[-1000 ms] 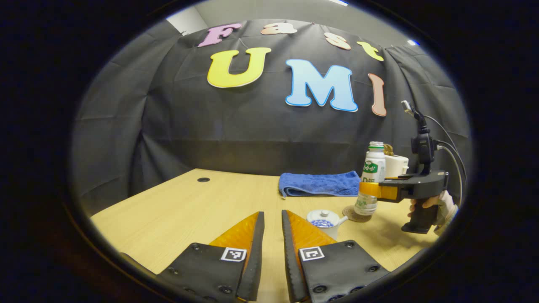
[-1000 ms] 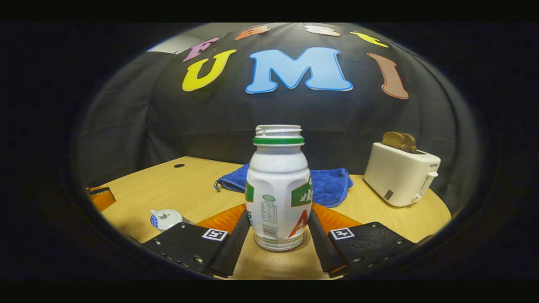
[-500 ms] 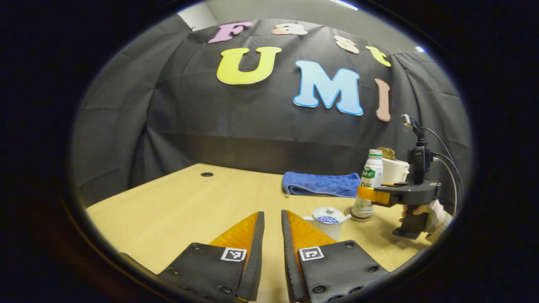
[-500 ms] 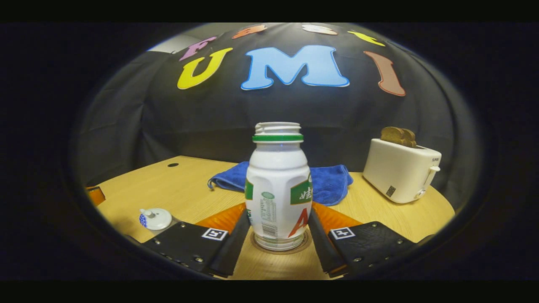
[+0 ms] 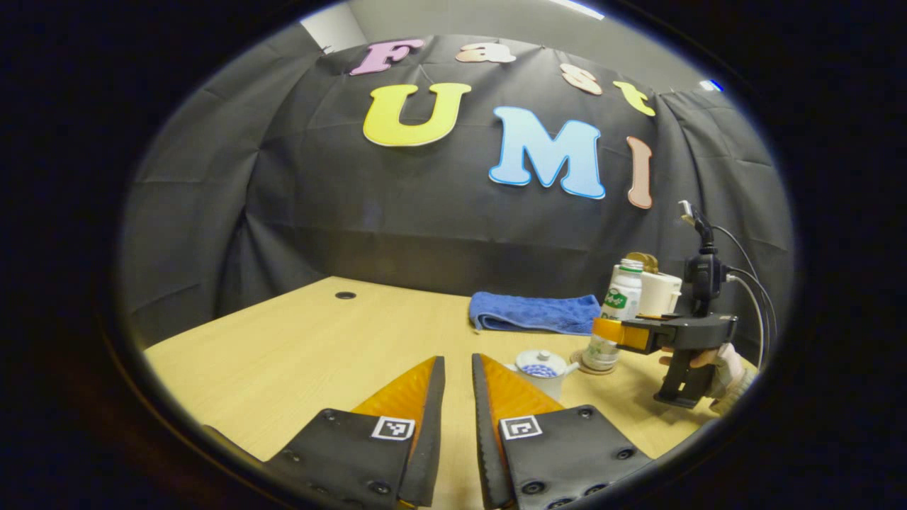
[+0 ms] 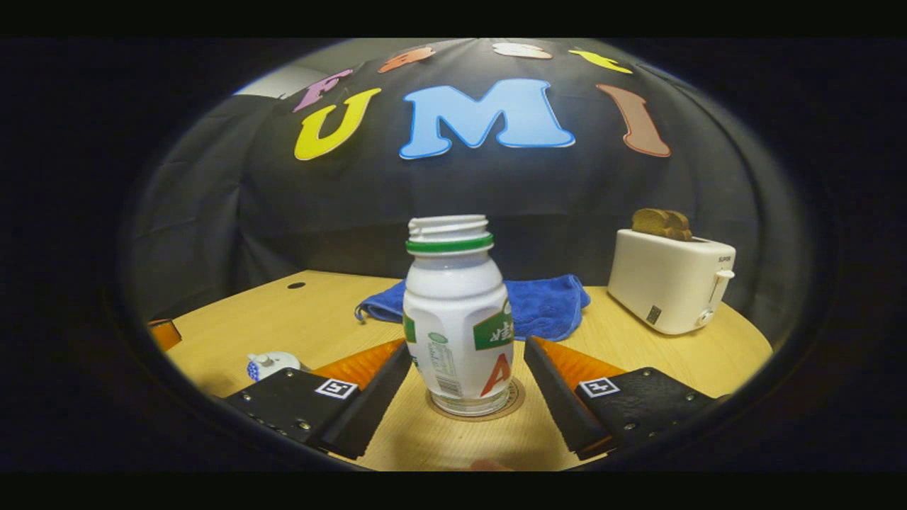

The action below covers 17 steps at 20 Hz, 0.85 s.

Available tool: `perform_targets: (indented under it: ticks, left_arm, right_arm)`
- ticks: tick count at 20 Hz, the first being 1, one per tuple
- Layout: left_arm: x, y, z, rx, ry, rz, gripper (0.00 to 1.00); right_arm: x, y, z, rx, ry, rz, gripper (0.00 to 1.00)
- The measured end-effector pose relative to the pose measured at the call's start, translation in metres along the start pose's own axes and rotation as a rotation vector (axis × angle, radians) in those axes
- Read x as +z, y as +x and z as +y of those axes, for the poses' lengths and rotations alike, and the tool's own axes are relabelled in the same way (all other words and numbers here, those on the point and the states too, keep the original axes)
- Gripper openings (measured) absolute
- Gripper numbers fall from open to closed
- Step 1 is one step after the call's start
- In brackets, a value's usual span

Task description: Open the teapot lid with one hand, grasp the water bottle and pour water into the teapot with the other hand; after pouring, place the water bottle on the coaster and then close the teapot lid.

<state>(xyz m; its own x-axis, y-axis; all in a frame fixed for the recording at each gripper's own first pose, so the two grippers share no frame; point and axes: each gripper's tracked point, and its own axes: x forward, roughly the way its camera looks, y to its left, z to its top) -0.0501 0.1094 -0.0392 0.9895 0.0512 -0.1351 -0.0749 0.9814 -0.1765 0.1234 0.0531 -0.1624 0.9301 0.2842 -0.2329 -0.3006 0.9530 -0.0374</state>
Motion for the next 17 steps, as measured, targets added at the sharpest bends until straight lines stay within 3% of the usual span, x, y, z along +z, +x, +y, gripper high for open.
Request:
perform_targets:
  ticks: [4, 5, 11, 14, 17]
  left_arm:
    - [0.006, -0.005, -0.025, -0.036, 0.008, -0.007, 0.3]
    - [0.009, -0.007, -0.033, -0.048, 0.01, -0.011, 0.34]
    - [0.025, -0.017, -0.082, -0.123, 0.036, -0.047, 0.34]
    - [0.023, -0.019, -0.105, -0.158, 0.046, -0.054, 0.27]
    - [0.015, -0.022, -0.122, -0.176, 0.051, -0.054, 0.34]
  right_arm:
    - [0.013, -0.024, -0.003, -0.013, -0.034, -0.047, 0.98]
    - [0.015, -0.031, -0.004, -0.016, -0.033, -0.059, 0.98]
    - [0.033, -0.096, -0.005, -0.033, -0.011, -0.132, 0.98]
    - [0.038, -0.131, -0.006, -0.058, -0.009, -0.165, 0.98]
    - [0.039, -0.158, -0.009, -0.085, -0.007, -0.197, 0.98]
